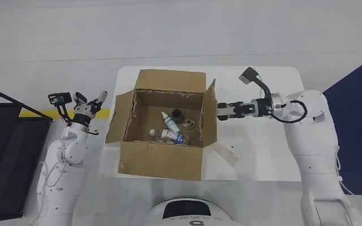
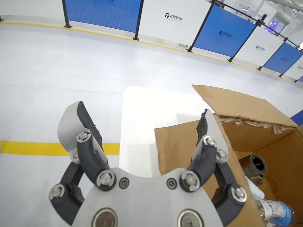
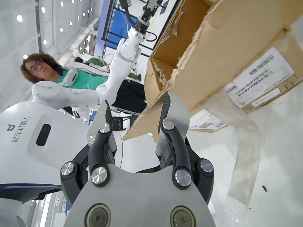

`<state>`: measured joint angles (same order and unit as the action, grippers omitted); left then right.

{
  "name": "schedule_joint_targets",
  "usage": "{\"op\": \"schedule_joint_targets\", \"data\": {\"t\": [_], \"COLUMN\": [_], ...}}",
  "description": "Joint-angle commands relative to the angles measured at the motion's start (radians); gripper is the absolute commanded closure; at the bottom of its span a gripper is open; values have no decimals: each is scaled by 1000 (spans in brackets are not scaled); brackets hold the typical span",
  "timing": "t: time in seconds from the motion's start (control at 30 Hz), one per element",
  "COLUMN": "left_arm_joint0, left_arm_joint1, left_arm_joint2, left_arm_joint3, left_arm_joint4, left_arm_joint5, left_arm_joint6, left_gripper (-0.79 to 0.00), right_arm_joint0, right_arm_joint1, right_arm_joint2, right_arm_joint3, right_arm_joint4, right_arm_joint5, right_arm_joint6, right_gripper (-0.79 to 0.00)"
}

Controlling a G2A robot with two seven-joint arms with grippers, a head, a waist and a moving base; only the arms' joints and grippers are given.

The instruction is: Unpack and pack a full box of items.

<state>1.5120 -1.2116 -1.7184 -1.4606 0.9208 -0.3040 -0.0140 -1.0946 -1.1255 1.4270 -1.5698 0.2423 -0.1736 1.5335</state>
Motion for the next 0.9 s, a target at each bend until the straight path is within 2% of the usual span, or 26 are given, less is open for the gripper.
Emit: {"op": "schedule_joint_targets", "data": {"t": [0.0, 0.1, 0.2, 0.43, 0.6, 0.87], "left_arm_joint0": [0, 5, 9, 5, -6, -19], "left_arm_joint1": [4, 10, 17, 36, 42, 44], "left_arm_joint2": [-19, -40, -54, -54, -17, 45], "left_arm_joint3": [41, 91, 140, 201, 225, 226], "left_arm_joint4": [6, 32, 73, 274, 409, 509], "left_arm_joint5": [-16, -40, -59, -94, -75, -89], "left_arm_joint6": [8, 23, 22, 21, 49, 69], "left_gripper": [-785, -785, -785, -785, -785, -785], "right_arm_joint0": [36, 90, 146, 229, 265, 296], "right_arm_joint1": [-4, -15, -27, -44, -52, -58], "right_arm_joint2": [-60, -165, -254, -374, -440, -514], "right_arm_joint3": [-18, -24, 2, 88, 123, 138], "right_arm_joint4": [-28, -84, -120, -183, -258, -356], "right_arm_joint5": [29, 76, 107, 159, 214, 275], "right_arm_joint6": [-12, -44, -69, -112, -137, -165], "right_gripper": [-502, -511, -560, -631, -785, -785]}}
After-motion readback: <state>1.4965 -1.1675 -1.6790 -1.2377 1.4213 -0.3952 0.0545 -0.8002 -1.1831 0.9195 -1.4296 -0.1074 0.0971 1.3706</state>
